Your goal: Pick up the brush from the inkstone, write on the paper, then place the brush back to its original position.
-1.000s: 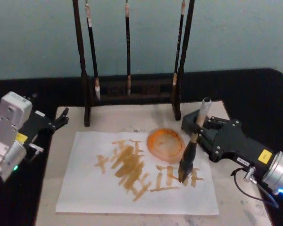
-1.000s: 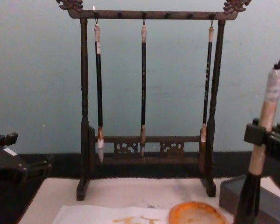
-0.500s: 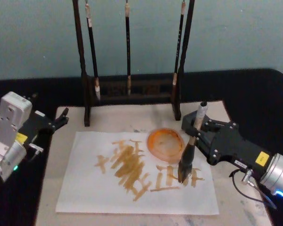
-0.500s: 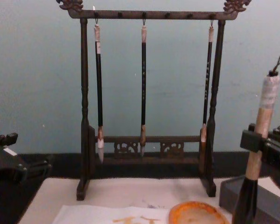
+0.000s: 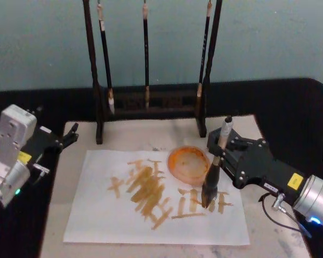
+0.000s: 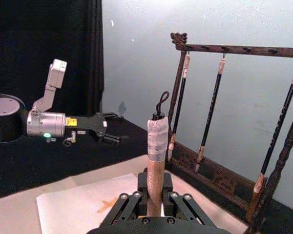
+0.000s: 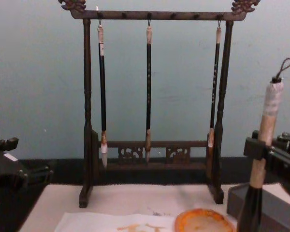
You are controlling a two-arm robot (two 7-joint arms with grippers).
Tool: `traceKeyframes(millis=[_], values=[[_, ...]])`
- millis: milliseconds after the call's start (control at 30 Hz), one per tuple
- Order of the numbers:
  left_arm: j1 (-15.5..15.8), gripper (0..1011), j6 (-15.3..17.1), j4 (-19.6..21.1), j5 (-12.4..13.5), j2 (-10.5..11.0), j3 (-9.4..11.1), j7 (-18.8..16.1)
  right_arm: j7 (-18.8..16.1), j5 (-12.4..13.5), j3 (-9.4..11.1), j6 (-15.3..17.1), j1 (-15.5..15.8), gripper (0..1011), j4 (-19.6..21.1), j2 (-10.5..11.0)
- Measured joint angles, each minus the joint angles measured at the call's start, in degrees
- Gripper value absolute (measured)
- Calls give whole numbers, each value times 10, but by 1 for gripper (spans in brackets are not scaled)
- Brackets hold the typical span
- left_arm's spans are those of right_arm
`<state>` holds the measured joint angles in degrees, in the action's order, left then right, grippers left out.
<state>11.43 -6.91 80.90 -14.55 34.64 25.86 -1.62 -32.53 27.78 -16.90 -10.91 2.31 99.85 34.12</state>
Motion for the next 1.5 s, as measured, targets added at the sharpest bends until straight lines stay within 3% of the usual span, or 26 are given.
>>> traceKeyframes(millis=[900, 1500], values=[[0, 1010, 0, 0, 0, 0, 0, 0, 3, -4, 1, 3, 10, 177, 3, 0], [0, 1010, 0, 0, 0, 0, 0, 0, 8, -13, 13, 3, 28, 177, 20, 13]])
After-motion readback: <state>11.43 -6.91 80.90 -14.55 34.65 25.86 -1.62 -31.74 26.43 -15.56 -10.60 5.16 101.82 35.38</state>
